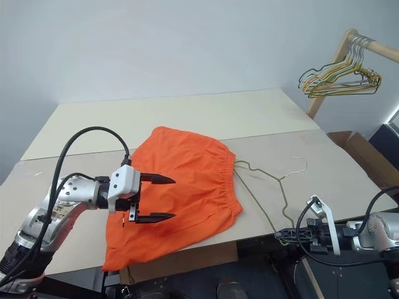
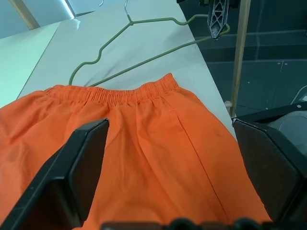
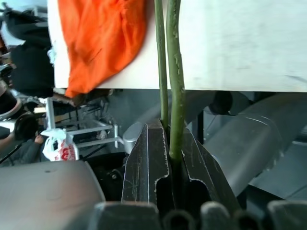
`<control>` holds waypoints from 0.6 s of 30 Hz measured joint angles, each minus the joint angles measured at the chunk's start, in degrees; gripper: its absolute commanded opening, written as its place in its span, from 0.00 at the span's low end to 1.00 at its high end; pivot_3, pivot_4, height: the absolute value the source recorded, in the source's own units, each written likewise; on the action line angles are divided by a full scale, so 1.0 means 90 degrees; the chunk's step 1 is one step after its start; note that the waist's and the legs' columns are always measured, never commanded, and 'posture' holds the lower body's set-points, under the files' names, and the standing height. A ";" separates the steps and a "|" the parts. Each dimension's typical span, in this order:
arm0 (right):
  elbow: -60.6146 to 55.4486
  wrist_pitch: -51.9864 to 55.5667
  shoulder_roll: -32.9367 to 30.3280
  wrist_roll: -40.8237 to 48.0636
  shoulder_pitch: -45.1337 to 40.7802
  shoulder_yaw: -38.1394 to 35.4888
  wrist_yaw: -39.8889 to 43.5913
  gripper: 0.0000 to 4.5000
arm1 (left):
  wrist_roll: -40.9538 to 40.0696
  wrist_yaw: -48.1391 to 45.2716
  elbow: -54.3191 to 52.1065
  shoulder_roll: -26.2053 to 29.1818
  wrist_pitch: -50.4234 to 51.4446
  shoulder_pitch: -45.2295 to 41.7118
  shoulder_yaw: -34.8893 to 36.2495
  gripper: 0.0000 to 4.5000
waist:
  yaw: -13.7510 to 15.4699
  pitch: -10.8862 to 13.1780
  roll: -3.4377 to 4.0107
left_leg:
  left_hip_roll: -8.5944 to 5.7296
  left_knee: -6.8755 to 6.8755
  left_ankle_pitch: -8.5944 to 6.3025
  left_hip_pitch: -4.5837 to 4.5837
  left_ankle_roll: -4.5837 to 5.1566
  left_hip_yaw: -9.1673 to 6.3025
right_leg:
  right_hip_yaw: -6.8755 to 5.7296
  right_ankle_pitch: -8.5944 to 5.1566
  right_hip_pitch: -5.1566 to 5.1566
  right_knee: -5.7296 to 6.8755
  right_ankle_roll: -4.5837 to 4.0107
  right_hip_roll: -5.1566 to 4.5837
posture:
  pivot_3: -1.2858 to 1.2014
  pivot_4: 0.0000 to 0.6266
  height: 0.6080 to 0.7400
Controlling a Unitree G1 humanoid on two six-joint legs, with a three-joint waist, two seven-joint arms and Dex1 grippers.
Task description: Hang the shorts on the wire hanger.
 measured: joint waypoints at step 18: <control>0.1358 -0.0207 0.0756 -0.0872 -0.1730 0.1497 0.0745 0.00 | 0.0300 0.0010 -0.0005 0.0018 -0.0046 0.0096 -0.0099 1.00 | 0.0022 0.0000 0.0001 | -0.0001 0.0000 -0.0001 0.0010 0.0001 -0.0004 | -0.0004 0.0007 0.0012 -0.0002 -0.0013 0.0001 | 0.49 0.00 1.00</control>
